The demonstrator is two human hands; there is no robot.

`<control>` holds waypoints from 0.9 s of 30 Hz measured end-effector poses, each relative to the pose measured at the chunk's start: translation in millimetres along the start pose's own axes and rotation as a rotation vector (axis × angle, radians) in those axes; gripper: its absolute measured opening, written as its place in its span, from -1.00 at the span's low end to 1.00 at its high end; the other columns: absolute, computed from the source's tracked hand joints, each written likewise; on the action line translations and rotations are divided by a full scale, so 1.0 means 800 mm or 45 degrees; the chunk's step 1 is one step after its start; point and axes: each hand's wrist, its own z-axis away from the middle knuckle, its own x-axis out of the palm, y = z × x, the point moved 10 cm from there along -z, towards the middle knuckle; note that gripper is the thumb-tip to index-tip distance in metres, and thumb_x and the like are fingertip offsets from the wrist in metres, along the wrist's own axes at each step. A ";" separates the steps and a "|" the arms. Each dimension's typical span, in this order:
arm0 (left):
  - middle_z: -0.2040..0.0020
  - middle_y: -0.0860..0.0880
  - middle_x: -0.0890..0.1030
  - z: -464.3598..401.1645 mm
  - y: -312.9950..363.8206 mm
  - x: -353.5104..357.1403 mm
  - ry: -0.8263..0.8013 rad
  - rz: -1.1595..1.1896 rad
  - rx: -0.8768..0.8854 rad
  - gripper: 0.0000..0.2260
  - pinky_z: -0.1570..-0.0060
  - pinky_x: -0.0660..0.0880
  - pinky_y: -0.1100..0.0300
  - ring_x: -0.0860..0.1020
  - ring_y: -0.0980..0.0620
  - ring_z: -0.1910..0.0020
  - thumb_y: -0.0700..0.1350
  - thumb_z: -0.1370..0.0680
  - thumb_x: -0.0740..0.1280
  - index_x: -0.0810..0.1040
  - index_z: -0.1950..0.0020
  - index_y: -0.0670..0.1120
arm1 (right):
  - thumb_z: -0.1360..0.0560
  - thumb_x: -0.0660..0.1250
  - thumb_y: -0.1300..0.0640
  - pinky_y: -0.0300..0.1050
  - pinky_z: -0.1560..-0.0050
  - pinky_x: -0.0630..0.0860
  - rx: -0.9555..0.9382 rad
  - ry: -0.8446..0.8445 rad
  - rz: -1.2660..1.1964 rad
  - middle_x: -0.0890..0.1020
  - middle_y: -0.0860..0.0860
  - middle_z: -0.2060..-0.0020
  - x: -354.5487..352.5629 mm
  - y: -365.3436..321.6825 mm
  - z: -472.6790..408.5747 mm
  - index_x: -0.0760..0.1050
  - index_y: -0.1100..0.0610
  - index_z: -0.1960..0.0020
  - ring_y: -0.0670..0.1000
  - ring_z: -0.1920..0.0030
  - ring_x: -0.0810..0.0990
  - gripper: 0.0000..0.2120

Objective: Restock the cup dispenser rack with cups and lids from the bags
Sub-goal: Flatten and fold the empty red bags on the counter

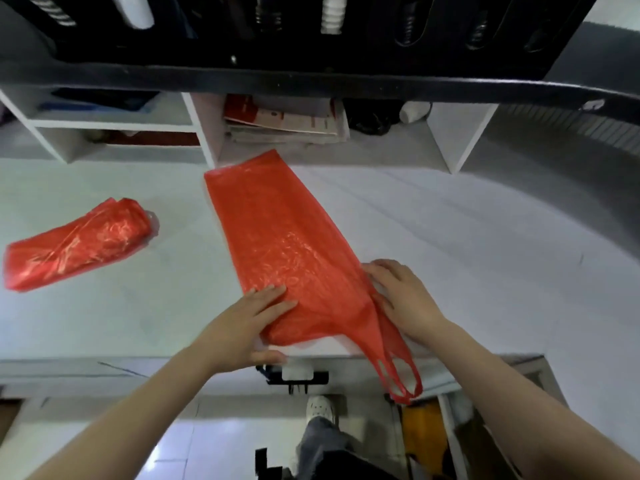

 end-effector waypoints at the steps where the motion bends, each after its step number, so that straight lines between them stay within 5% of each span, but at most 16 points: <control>1: -0.52 0.09 -0.03 0.008 0.000 -0.001 0.024 0.000 -0.004 -0.23 -0.47 -0.17 0.19 -0.08 0.14 -0.49 0.41 -0.40 0.23 0.02 -0.50 0.17 | -0.48 0.29 0.28 0.09 -0.23 0.44 -0.090 0.010 0.040 0.47 0.14 -0.34 0.003 -0.012 0.006 0.48 0.02 -0.35 0.20 -0.23 0.50 -0.54; 5: -0.53 0.01 0.11 0.037 0.003 0.000 0.123 -0.048 -0.001 -0.30 -0.47 -0.05 0.11 0.03 0.03 -0.51 0.25 -0.47 0.34 0.11 -0.51 0.13 | -0.42 0.40 0.40 0.22 -0.20 0.48 -0.331 0.018 0.083 0.45 0.22 -0.35 0.016 -0.043 0.032 0.56 0.11 -0.27 0.25 -0.23 0.54 -0.54; 10: -0.55 -0.01 -0.01 0.050 0.017 0.005 0.169 -0.064 -0.013 -0.30 -0.50 -0.07 0.03 -0.08 -0.05 -0.53 0.26 -0.50 0.24 0.01 -0.52 0.09 | -0.50 0.27 0.33 -0.36 -0.40 0.15 -0.169 -0.092 0.012 0.26 -0.10 -0.46 0.016 -0.022 0.058 0.26 -0.14 -0.47 -0.11 -0.41 0.28 -0.36; 13: -0.53 0.03 -0.17 0.043 0.029 0.020 0.075 -0.117 -0.007 -0.25 -0.48 -0.22 0.13 -0.19 0.01 -0.52 0.23 -0.52 0.27 -0.15 -0.51 0.13 | -0.59 0.17 0.21 -0.31 -0.35 0.27 0.059 -0.190 -0.137 0.41 -0.09 -0.38 0.021 -0.011 0.065 0.26 -0.20 -0.44 -0.09 -0.36 0.38 -0.50; 16: -0.51 0.07 -0.26 0.030 0.039 0.031 -0.026 -0.175 0.000 -0.22 -0.45 -0.28 0.18 -0.24 0.08 -0.50 0.17 -0.54 0.28 -0.28 -0.47 0.18 | -0.59 0.18 0.28 -0.46 -0.19 0.28 0.030 -0.128 -0.180 0.53 -0.06 -0.21 0.010 -0.026 0.072 0.29 -0.14 -0.43 -0.05 -0.17 0.51 -0.50; 19: -0.55 0.06 -0.17 0.022 0.042 0.031 -0.043 -0.195 -0.007 -0.25 -0.49 -0.21 0.15 -0.14 0.05 -0.54 0.00 -0.55 0.30 -0.22 -0.49 0.17 | -0.57 0.20 0.31 -0.36 -0.14 0.34 -0.056 -0.112 -0.097 0.57 0.03 -0.14 0.005 -0.035 0.078 0.33 -0.07 -0.44 -0.05 -0.08 0.52 -0.49; 24: -0.52 0.11 -0.13 0.032 0.033 0.030 0.005 -0.038 -0.012 -0.36 -0.48 -0.22 0.19 -0.10 0.05 -0.55 -0.16 -0.59 0.21 -0.13 -0.49 0.15 | -0.52 0.24 0.37 -0.04 -0.24 0.45 -0.073 -0.032 0.045 0.45 0.10 -0.31 0.000 -0.019 0.085 0.38 0.02 -0.43 0.10 -0.27 0.47 -0.47; 27: -0.53 0.15 0.00 0.037 0.033 0.022 0.032 0.224 -0.024 -0.38 -0.48 -0.20 0.21 -0.07 0.12 -0.54 -0.25 -0.57 0.17 -0.01 -0.49 0.20 | -0.60 0.24 0.08 -0.01 -0.37 0.33 -0.095 -0.082 0.209 0.35 -0.05 -0.44 0.006 -0.018 0.086 0.33 -0.14 -0.45 -0.02 -0.40 0.34 -0.56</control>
